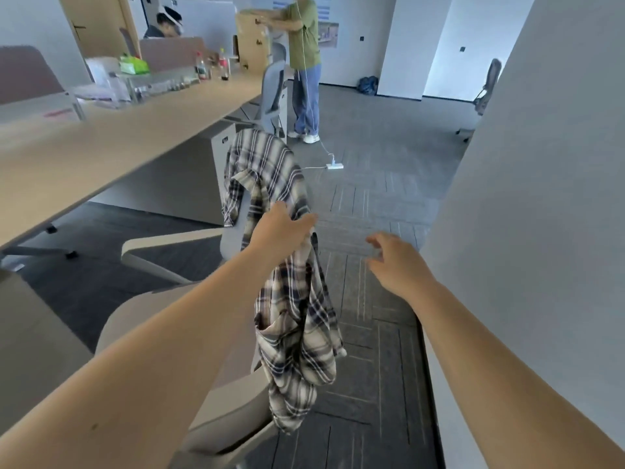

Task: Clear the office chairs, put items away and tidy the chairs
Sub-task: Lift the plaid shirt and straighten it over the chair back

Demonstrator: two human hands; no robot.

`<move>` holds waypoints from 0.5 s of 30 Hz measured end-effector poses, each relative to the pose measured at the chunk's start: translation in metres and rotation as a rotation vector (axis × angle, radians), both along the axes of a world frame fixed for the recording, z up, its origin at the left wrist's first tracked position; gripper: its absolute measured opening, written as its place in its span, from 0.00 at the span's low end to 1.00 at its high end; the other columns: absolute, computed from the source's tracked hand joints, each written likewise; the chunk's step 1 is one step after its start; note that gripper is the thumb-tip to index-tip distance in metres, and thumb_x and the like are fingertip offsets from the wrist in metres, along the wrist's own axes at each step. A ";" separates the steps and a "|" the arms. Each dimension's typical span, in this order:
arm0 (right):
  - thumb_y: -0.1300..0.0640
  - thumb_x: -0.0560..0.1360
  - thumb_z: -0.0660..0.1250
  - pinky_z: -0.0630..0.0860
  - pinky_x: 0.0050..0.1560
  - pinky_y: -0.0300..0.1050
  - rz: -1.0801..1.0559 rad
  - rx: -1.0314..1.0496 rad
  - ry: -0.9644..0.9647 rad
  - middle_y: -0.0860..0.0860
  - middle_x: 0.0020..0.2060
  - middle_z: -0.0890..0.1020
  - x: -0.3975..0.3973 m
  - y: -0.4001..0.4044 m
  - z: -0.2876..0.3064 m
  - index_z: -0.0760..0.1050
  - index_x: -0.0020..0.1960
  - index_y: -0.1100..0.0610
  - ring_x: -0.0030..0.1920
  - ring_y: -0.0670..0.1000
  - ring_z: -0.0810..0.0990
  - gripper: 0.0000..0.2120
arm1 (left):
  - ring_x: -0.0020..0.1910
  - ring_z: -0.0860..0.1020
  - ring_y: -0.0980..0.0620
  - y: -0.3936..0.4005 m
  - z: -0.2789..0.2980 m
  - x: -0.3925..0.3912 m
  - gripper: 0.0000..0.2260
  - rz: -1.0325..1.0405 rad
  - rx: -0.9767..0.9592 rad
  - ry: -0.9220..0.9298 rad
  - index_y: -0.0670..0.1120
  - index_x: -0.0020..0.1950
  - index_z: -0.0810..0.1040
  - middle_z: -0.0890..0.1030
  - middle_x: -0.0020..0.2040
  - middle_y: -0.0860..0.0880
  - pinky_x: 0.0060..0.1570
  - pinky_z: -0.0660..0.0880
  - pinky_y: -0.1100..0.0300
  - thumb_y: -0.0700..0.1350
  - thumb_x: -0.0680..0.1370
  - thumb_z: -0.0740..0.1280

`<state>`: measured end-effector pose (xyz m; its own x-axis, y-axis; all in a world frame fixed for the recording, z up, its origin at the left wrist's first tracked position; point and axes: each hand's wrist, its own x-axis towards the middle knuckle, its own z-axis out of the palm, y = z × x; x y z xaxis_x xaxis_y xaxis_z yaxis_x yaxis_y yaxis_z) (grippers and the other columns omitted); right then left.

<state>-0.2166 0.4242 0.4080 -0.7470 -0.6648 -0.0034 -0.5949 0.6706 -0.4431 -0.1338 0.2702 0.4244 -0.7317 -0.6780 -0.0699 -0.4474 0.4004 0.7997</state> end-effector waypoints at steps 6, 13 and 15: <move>0.61 0.78 0.59 0.71 0.64 0.51 0.073 -0.014 0.042 0.56 0.69 0.70 -0.032 -0.014 0.011 0.64 0.70 0.58 0.65 0.56 0.73 0.20 | 0.34 0.72 0.50 -0.001 0.014 -0.017 0.16 0.053 -0.204 -0.133 0.40 0.60 0.68 0.74 0.38 0.49 0.30 0.66 0.58 0.47 0.77 0.64; 0.64 0.76 0.63 0.67 0.66 0.52 0.388 -0.011 0.112 0.58 0.72 0.62 -0.069 -0.079 0.021 0.54 0.74 0.55 0.69 0.59 0.66 0.31 | 0.45 0.72 0.46 0.001 0.022 0.000 0.17 0.050 -0.227 -0.266 0.42 0.64 0.67 0.73 0.48 0.45 0.44 0.68 0.56 0.41 0.76 0.64; 0.64 0.74 0.65 0.65 0.68 0.55 0.482 -0.013 0.151 0.56 0.74 0.58 -0.071 -0.096 0.021 0.51 0.75 0.52 0.71 0.60 0.62 0.35 | 0.46 0.71 0.47 0.005 0.026 0.010 0.19 0.057 -0.200 -0.304 0.43 0.66 0.66 0.74 0.51 0.45 0.45 0.68 0.57 0.41 0.76 0.65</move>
<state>-0.2880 0.3285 0.4290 -0.3470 -0.9334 0.0914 -0.8935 0.2994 -0.3347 -0.1236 0.2757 0.4504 -0.6582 -0.7396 -0.1405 -0.6790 0.5026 0.5352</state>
